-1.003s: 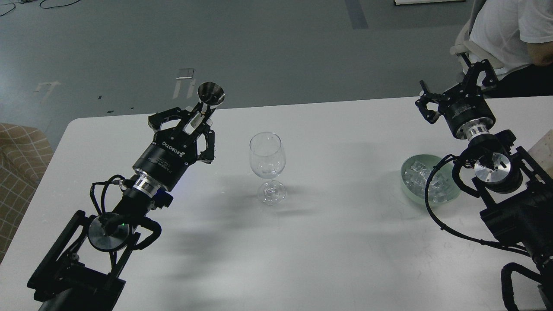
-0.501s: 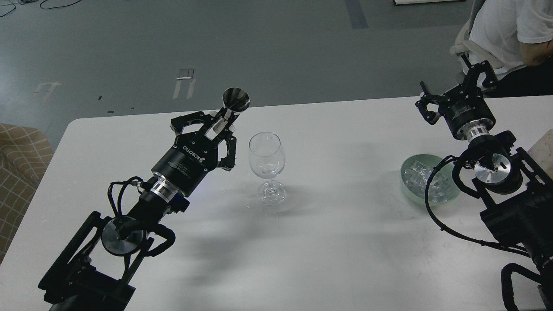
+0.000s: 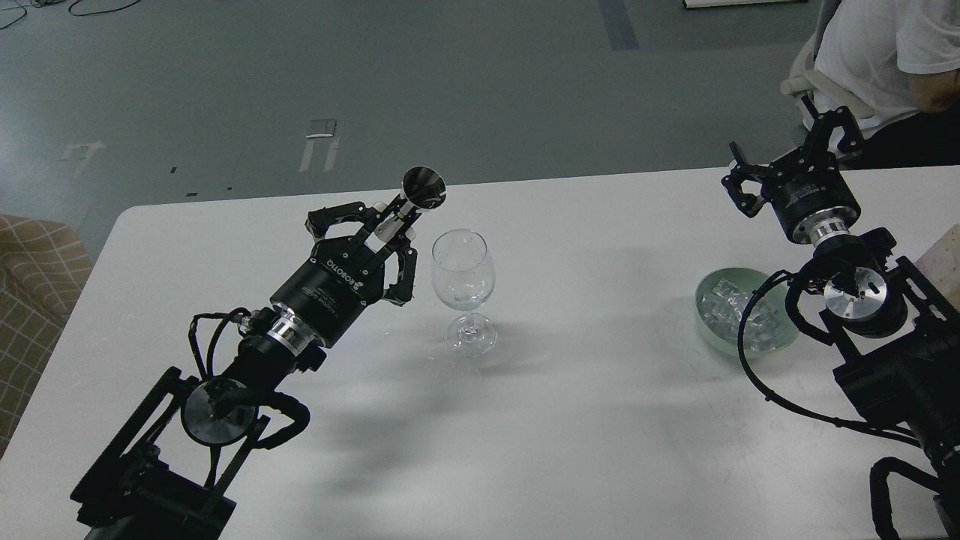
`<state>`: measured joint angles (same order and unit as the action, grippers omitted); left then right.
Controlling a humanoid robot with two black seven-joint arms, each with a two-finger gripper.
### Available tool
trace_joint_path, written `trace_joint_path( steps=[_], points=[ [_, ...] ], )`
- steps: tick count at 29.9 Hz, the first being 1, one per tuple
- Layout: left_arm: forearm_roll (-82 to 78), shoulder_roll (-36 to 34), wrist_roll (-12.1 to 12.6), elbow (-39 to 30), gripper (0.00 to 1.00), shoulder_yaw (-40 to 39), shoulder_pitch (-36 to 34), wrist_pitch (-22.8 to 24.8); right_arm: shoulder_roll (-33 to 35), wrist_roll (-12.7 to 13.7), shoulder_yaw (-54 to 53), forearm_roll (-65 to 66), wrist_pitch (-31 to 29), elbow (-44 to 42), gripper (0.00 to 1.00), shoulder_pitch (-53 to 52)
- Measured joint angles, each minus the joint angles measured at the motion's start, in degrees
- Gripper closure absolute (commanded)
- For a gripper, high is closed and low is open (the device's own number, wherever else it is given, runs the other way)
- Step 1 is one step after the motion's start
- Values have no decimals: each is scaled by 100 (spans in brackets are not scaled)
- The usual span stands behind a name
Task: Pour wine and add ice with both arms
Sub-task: 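Move the held jigger over the rim of the wine glass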
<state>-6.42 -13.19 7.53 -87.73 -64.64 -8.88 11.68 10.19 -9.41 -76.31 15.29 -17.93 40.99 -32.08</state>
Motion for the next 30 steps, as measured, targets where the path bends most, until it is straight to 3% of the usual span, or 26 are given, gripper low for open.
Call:
trace_joint_path(
  steps=[30],
  points=[
    [-1085, -265, 575, 11, 81, -3, -156, -20, 4, 0, -55, -9, -33, -15, 0, 1]
  ],
)
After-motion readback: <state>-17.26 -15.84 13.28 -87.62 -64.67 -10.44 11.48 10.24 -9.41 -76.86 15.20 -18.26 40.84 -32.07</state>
